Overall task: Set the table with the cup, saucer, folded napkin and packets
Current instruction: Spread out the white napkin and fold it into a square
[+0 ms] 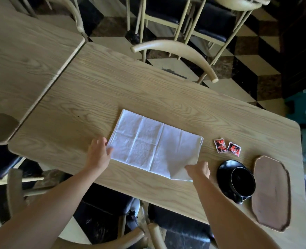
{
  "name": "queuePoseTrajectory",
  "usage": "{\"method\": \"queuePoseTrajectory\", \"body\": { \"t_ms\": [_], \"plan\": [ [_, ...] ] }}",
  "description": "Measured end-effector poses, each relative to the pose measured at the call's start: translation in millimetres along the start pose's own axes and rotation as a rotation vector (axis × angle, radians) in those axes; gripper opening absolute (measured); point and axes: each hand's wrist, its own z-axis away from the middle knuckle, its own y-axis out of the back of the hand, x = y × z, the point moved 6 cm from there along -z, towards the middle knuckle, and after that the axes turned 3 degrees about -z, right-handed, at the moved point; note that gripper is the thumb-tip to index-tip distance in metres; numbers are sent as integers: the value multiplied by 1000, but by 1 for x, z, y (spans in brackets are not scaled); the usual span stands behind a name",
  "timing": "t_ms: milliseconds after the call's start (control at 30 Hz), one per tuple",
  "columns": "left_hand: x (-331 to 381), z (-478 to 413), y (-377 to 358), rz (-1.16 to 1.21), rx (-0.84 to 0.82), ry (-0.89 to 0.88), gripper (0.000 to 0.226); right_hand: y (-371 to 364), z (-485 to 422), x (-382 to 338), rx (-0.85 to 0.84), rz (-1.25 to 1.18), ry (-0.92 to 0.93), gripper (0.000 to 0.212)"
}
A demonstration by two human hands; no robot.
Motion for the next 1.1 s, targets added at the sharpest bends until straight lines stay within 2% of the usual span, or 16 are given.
{"method": "queuePoseTrajectory", "body": {
  "t_ms": [100,167,300,433,567,733,867,1000,1100],
  "plan": [
    [-3,6,-1,-234,44,-127,30,4,-2,1,-7,-37,62,25],
    [-7,10,-2,-301,78,-128,39,9,2,0,3,-73,102,21],
    [-13,14,-12,-304,84,-180,54,19,19,-18,88,62,304,22],
    [-19,13,-20,-243,111,-216,55,30,50,-63,200,15,502,20],
    [-19,15,-15,-209,163,-222,55,23,88,-121,225,-9,694,14],
    [-20,14,-11,-169,185,-218,51,-22,136,-177,124,26,868,10],
    [-21,15,-10,-152,192,-212,49,-85,162,-188,-7,96,953,14],
    [-27,14,-9,-107,198,-210,49,-161,189,-150,-276,462,952,47],
    [-31,14,-12,-104,193,-214,49,-178,204,-106,-357,603,975,45]
  ]
}}
